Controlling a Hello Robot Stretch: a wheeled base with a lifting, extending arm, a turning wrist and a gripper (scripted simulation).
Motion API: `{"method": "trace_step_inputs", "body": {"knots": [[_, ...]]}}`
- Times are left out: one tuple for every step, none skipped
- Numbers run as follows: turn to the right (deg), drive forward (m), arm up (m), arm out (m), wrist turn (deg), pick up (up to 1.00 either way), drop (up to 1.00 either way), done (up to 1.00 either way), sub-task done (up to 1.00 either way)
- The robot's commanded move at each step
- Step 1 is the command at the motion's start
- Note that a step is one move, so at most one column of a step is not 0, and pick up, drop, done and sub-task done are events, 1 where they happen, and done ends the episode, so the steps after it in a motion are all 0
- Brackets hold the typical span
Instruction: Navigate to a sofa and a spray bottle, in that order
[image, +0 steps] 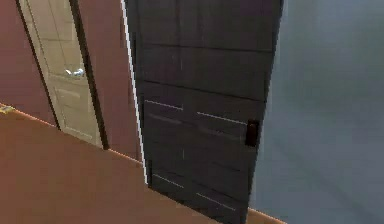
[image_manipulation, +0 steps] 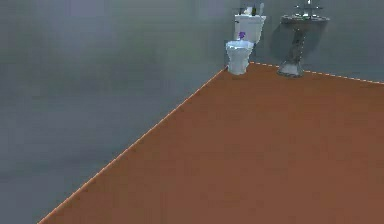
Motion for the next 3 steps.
{"method": "trace_step_inputs", "body": {"knots": [[-45.0, 0.0, 0.0, 0.0, 0.0, 0.0, 0.0, 0.0, 0.0], [-9.0, 0.0, 0.0, 0.0, 0.0, 0.0, 0.0, 0.0, 0.0], [0.0, 1.0, 0.0, 0.0, 0.0, 0.0, 0.0, 0.0, 0.0]]}}
